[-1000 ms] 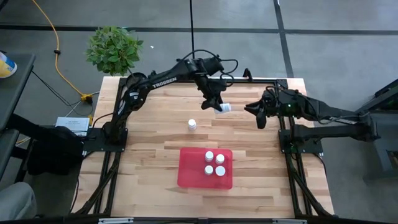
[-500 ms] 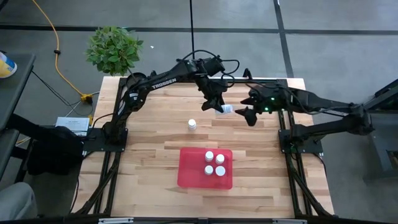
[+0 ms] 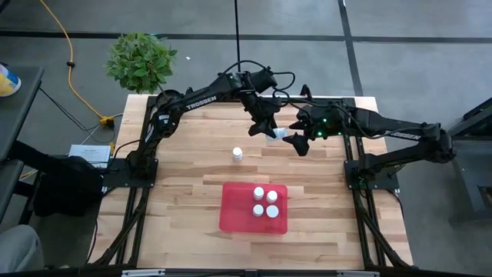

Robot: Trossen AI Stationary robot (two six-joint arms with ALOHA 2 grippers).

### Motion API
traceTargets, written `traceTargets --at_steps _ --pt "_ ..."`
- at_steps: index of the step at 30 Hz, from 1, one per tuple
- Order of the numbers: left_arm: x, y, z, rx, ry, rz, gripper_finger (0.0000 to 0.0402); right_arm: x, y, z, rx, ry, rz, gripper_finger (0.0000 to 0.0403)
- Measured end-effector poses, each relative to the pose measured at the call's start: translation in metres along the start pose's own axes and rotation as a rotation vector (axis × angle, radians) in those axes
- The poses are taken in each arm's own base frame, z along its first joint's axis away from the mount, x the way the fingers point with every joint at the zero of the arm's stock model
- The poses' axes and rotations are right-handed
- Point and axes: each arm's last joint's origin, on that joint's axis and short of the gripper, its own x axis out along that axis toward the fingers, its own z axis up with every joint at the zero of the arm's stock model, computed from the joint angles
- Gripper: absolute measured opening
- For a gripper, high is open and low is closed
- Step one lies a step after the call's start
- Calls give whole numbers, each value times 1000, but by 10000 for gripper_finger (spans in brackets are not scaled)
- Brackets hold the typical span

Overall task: Pick and place pill bottles into a basket
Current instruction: Put the top white pill bottle into the bin

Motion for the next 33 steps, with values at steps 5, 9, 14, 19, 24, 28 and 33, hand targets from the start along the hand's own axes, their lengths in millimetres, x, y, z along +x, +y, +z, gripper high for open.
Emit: traceTargets --at_steps 5,9,14,19,24,28,33 --pt "0 0 0 0 0 0 175 7 1 2 -9 -4 18 288" --pt "1 -1 0 2 0 -2 175 11 3 6 -16 -31 35 288" --pt "4 -4 1 9 4 -3 175 14 3 6 -16 -26 35 285" --pt "8 -9 3 19 7 -11 175 14 1 6 -13 -27 29 277" --pt "10 -11 3 23 11 -13 175 14 1 6 -12 -19 32 269" --pt "8 -12 4 28 6 -8 175 14 1 4 5 -1 52 263" --pt "2 -15 7 43 -12 0 175 15 1 3 13 14 56 259"
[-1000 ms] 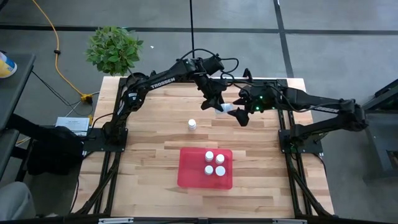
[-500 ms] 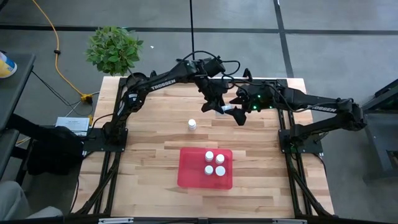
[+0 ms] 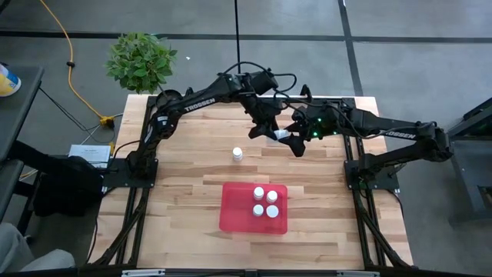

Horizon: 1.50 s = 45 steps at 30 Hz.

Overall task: Pick and place pill bottles into a basket
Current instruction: Put the top white pill bottle into the bin

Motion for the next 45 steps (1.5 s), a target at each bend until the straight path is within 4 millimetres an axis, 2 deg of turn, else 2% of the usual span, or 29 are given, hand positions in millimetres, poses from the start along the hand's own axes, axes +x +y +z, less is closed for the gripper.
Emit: traceTargets --at_steps 5,9,19,33,45 --pt "-3 -3 2 12 -10 10 175 0 0 0 2 -1 3 257" --pt "-3 -2 2 9 -7 12 175 0 0 0 -1 -1 3 242" --pt "-3 -3 2 19 -4 6 175 0 1 0 -33 5 30 144" --pt "-3 -3 1 9 -3 6 175 0 1 0 -69 5 40 144" --pt "-4 -3 2 -13 -4 8 239 0 1 0 -93 7 30 144"
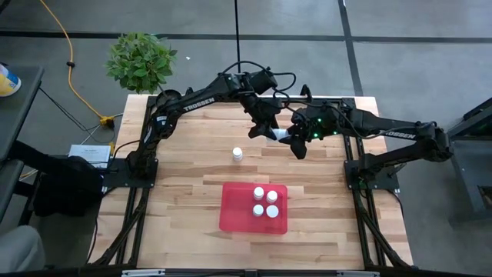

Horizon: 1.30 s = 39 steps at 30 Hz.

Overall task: Pick and place pill bottles into a basket
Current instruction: Put the top white pill bottle into the bin

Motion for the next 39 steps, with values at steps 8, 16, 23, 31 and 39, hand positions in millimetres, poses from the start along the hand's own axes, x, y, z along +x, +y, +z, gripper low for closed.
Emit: traceTargets --at_steps 8,16,23,31,39 --pt "0 0 0 4 1 3 239 0 0 0 -6 4 -1 144" --pt "0 0 0 8 2 5 237 0 -1 -3 -5 36 1 144" --pt "0 1 0 9 5 17 237 0 -1 -7 -1 74 -2 144" --pt "-33 2 5 37 -41 135 237 -1 -1 -9 3 100 22 144" --pt "-116 -16 14 84 -178 313 237 -1 0 -9 -5 114 70 144"
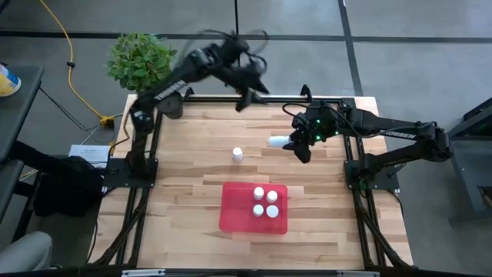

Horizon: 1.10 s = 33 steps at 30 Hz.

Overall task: Pick and place pill bottles into a basket
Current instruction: Put the top white pill bottle into the bin

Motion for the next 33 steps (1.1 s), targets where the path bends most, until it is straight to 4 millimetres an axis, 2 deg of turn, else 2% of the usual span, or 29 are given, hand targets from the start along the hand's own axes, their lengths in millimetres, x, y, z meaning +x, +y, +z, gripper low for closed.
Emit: traceTargets --at_steps 8,11,14,18,24,33 --pt "-93 -6 13 12 -128 196 237 8 1 -2 14 52 72 144" --pt "-119 -11 14 17 -164 244 237 16 3 1 12 73 84 144" --pt "-138 -16 14 15 -192 281 237 21 10 15 -22 73 95 144" --pt "-154 -23 13 2 -203 299 237 26 23 45 -89 92 105 144" --pt "-164 -33 8 -23 -165 300 237 45 46 85 -160 241 92 144" --pt "-182 -52 -5 17 -28 389 237 86 79 119 -222 476 79 144"
